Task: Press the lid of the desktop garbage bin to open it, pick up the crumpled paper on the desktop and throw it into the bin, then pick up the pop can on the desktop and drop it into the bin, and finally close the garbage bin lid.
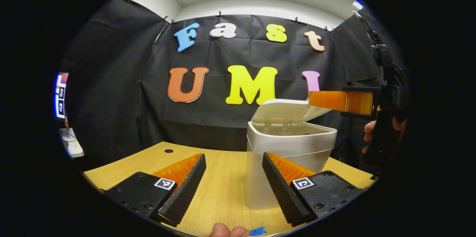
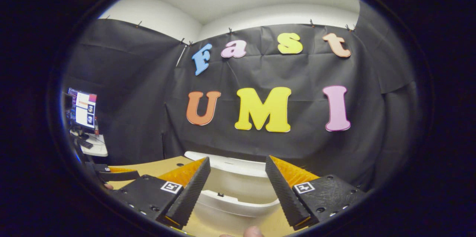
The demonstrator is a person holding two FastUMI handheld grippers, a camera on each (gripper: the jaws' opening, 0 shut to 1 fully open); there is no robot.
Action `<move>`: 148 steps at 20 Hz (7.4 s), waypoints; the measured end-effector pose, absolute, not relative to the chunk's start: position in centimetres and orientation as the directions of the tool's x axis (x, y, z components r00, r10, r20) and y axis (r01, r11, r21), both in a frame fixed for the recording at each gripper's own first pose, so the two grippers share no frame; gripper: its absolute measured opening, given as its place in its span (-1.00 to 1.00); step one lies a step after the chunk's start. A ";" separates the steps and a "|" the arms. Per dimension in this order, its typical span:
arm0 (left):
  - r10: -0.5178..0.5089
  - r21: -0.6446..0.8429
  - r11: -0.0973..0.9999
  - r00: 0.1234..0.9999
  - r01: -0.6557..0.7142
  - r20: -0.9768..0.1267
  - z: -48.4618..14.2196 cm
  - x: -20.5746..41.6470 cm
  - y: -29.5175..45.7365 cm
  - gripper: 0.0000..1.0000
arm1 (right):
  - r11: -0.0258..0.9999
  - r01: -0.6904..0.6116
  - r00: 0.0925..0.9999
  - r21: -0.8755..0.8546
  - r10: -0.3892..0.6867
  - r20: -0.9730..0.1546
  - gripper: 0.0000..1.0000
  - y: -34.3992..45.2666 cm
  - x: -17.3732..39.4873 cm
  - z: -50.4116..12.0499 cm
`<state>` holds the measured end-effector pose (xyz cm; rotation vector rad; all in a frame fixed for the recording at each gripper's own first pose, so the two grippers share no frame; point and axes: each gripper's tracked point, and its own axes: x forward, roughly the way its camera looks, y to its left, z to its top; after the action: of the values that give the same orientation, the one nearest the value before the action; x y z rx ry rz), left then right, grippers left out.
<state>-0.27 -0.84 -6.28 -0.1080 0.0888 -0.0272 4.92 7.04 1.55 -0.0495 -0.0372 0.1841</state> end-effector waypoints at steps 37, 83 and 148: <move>-0.124 -0.158 0.987 0.787 0.035 -0.604 -28.7 -11.3 -8.7 0.98 | 0.998 -0.055 0.990 0.034 0.059 -0.131 0.87 -0.3 -7.5 -16.9; -0.085 -0.148 0.987 0.977 0.056 -0.198 -11.4 -4.0 -4.0 -0.27 | 0.998 -0.012 0.895 -0.056 -0.014 -0.446 0.87 3.0 -6.4 -30.8; -0.005 -0.012 1.000 0.996 0.004 -0.088 -5.9 2.3 4.9 0.96 | 0.956 -0.294 0.936 0.020 0.292 -0.198 0.53 9.7 -0.7 -6.9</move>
<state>2.32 4.95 -5.91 -0.0117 0.0879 -0.0043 -0.71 9.70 -6.88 -0.0100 0.2011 0.2993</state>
